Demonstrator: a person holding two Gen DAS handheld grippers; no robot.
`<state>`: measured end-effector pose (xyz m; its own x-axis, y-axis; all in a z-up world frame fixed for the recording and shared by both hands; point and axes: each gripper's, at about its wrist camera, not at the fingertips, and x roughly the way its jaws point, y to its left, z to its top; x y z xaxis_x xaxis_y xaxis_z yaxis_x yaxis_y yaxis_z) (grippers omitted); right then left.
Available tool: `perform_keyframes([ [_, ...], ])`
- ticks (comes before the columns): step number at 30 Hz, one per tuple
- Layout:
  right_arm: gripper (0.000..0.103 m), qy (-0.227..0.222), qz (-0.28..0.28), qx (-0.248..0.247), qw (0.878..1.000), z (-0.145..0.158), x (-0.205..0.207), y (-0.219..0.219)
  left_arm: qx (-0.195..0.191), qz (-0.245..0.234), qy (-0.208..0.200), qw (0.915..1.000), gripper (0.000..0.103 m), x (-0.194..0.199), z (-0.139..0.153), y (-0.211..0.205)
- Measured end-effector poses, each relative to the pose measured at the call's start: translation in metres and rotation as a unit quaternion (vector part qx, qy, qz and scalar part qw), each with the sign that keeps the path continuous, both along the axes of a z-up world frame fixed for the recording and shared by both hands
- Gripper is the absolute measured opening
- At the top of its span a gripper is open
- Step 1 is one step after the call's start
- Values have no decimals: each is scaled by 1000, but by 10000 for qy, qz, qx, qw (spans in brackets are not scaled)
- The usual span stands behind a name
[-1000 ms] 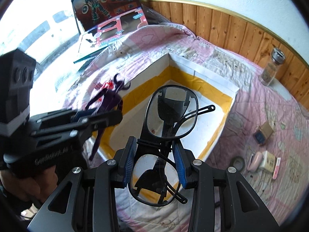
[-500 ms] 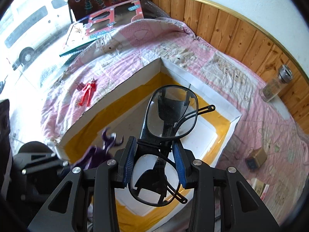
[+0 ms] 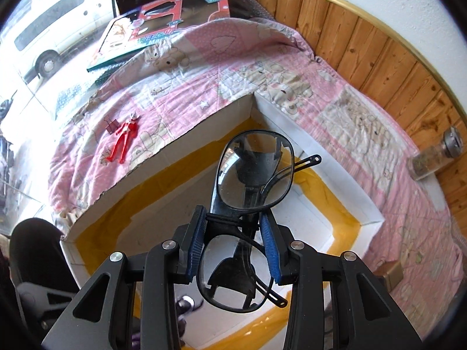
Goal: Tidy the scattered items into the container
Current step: 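Carry the purple figure and black glasses with both tools over the box, then open both tools to drop the figure and glasses into the box, then withdraw both open tools from the box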
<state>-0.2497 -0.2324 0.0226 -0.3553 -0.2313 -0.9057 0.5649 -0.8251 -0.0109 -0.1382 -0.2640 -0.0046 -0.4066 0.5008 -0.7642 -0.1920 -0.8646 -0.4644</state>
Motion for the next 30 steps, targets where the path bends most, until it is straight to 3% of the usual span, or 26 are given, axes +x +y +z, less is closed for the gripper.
perform_keyframes([
  [10, 39, -363, 111, 14, 9993, -25, -26, -16, -471, 1, -101, 9988, 18, -9, -12, 9],
  [16, 40, -395, 75, 13, 9992, -35, -37, -21, -512, 36, -187, 9985, 18, -14, -18, 10],
  [20, 41, -420, -83, -109, 9990, -37, -42, -14, -387, 71, -343, 9986, 36, -15, -22, 8],
  [30, 41, -379, -180, -263, 9988, -18, -20, 4, -515, 188, -205, 9983, 36, 0, -10, -1],
])
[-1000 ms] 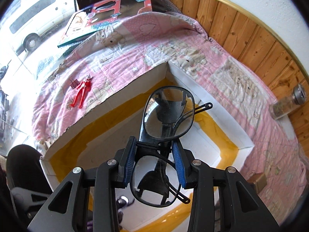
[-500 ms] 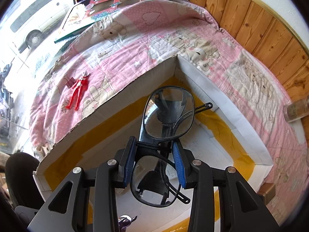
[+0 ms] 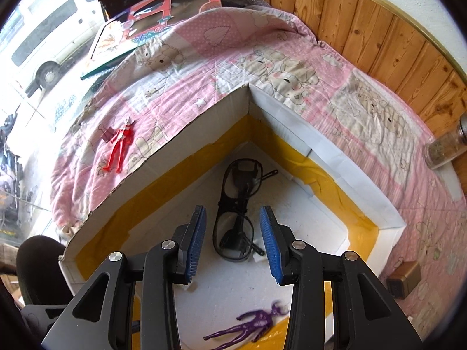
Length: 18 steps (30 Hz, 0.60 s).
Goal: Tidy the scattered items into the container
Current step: 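Withdraw both open tools from the box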
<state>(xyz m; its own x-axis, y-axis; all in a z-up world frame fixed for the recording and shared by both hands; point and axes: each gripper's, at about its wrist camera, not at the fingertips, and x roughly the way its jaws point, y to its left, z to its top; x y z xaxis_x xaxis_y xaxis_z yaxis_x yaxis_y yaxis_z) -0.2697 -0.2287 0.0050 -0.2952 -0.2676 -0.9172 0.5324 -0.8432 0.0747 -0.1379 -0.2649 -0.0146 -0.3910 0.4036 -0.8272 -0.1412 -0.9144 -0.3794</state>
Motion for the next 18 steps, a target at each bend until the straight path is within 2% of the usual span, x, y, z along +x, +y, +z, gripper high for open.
perform_keyframes([
  [11, 41, 46, 52, -186, 9998, 19, 41, 17, -510, -135, 609, 9968, 36, 38, 40, 4],
  [18, 41, 143, 112, -358, 9992, 36, 68, 28, -575, -177, 776, 9952, 36, 53, 55, 10],
])
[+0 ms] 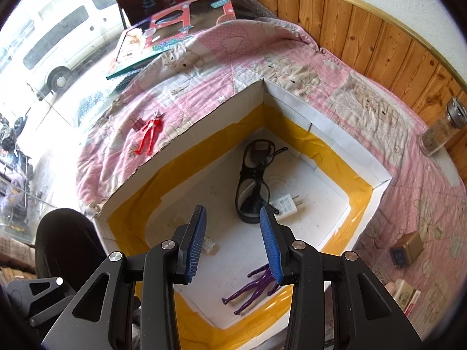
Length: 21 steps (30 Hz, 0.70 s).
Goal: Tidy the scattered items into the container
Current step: 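Withdraw both open tools from the box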
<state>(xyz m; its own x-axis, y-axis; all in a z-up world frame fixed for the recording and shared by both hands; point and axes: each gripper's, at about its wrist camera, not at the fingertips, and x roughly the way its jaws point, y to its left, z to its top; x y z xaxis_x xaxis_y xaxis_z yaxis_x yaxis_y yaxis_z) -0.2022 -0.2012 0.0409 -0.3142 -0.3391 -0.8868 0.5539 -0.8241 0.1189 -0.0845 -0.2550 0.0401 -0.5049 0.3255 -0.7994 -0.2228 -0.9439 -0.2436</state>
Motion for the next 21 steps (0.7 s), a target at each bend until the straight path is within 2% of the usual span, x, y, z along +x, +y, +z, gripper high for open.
perform_keyframes([
  [21, 41, 417, 57, -537, 9977, 39, 78, 39, -322, -92, 461, 9984, 36, 43, 33, 27],
])
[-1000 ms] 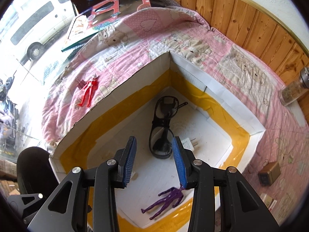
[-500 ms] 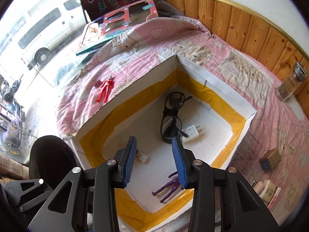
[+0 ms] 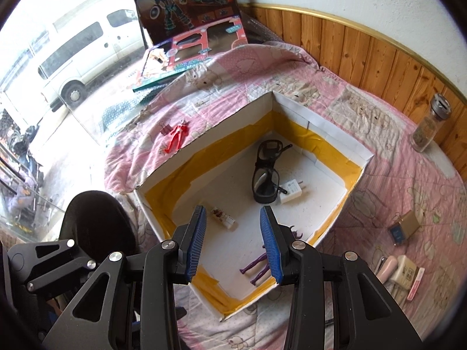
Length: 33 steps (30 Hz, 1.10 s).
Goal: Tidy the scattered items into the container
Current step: 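Withdraw both open tools from the box, then reach the left tool to the black marker while the right tool reaches the red-white staple box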
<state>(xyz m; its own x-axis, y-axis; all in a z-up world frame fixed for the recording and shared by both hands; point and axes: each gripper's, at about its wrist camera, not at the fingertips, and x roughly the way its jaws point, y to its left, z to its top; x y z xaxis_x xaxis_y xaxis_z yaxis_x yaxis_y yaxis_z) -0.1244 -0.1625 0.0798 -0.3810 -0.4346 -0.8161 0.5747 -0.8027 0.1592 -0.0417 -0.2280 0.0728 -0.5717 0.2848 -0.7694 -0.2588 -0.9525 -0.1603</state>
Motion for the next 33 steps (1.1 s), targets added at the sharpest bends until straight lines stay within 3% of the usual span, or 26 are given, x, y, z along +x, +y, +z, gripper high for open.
perform_keyframes([
  [20, 41, 84, -443, -695, 9966, 2, 66, 74, -326, -246, 253, 9988, 36, 28, 15, 37],
  [33, 41, -80, -1245, -1177, 9852, -28, 98, 155, -445, -735, 56, 9963, 36, 37, -3, 88],
])
